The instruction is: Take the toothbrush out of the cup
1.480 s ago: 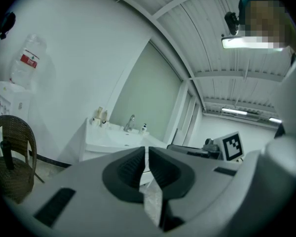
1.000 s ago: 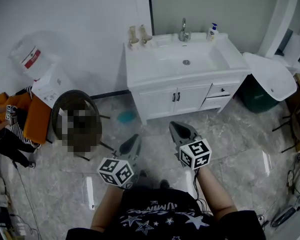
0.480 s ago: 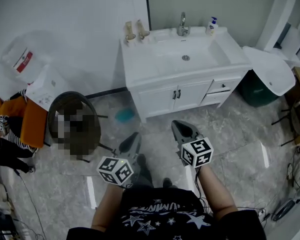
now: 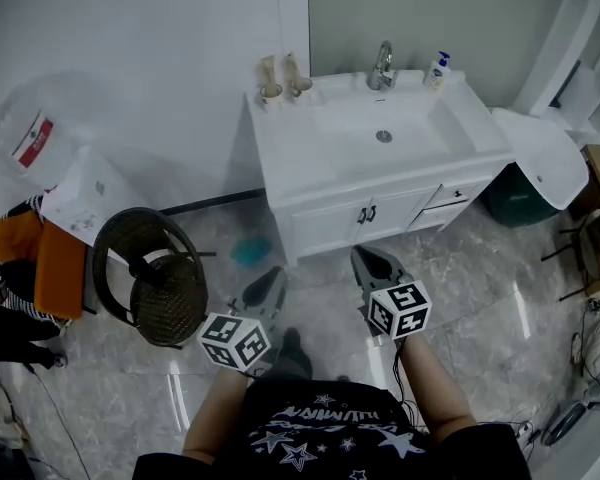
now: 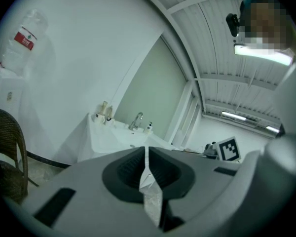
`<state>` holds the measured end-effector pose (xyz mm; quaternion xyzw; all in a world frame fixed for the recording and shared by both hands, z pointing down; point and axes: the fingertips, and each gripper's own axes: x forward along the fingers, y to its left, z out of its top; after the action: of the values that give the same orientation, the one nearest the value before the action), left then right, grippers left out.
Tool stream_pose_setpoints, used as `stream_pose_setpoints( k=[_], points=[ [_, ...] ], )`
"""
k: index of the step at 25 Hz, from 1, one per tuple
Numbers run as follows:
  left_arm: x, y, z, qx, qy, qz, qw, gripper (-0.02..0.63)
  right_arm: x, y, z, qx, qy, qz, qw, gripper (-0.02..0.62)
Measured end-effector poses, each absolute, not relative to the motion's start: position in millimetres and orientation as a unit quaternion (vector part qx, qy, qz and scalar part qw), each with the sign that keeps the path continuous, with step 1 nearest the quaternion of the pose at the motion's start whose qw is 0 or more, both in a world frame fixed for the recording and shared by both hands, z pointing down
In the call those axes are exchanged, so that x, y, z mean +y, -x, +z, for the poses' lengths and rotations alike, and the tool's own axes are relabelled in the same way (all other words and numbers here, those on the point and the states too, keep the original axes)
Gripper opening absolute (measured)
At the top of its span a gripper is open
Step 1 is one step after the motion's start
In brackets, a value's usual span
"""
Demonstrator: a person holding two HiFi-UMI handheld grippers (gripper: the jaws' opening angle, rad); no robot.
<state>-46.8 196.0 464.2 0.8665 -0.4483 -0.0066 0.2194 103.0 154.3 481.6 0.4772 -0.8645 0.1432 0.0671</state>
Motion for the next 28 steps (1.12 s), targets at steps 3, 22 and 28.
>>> stream_pose_setpoints(
  k=[3,22,28],
  points=[
    [168,61,463,-0.445,-0.868,-0.007,0.22,0.034,128,-92,482,-0.861,-0.483,0.146,0.069,0.015],
    [56,100,486,-0.371,-0.895,0.012,0.247,0.034,18,-58,494,-0.819,-0.542,0.161,0.1,0.015],
    [25,108,484,-0.373,-0.893,0.008,0.253,0.034,-3,-56,491,-0.814,-0.55,0.163,0.094,0.015]
  ],
)
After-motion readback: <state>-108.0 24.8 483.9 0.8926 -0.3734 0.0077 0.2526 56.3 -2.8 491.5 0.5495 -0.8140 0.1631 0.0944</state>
